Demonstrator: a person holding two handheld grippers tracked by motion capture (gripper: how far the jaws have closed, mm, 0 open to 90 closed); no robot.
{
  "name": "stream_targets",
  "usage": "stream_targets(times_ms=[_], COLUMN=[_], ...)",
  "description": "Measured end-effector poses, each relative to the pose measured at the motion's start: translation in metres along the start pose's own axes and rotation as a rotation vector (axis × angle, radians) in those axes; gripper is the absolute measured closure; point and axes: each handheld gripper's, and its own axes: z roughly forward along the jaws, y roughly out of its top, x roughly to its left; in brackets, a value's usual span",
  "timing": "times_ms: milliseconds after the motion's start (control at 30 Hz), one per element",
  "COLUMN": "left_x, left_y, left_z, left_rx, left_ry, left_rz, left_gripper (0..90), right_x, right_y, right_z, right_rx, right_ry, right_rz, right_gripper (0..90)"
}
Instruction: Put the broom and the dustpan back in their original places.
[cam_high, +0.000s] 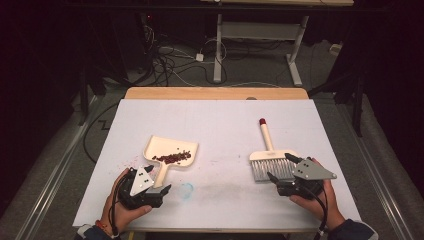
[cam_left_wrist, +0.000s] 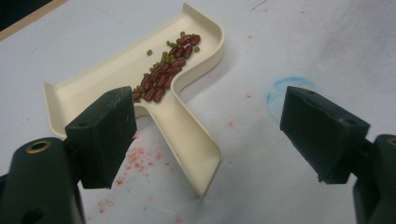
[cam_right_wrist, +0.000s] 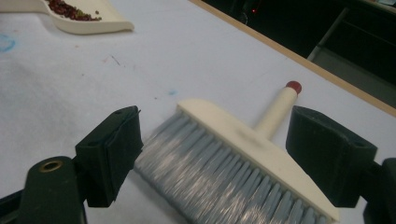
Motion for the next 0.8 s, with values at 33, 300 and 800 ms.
stream_targets(times_ms=[33,300,800], left_x=[0.0,0.001,-0.002], left_y=[0.0,0.003,0.003], left_z=[0.0,0.002,0.002], left_rx=[0.0,-0.007,-0.005], left_ry=[-0.002,-0.003,-0.005], left_rz=[0.0,0.014,0.007], left_gripper=[18.1,17.9,17.8], right_x=[0.001,0.005,0.008], right_y=[-0.002,-0.02,-0.023], right_z=[-0.001,-0.007,-0.007], right_rx=[0.005,0.029,0.036], right_ry=[0.0,0.027,0.034], right_rz=[-0.003,0.02,0.009], right_gripper=[18.3,18.2,18.2])
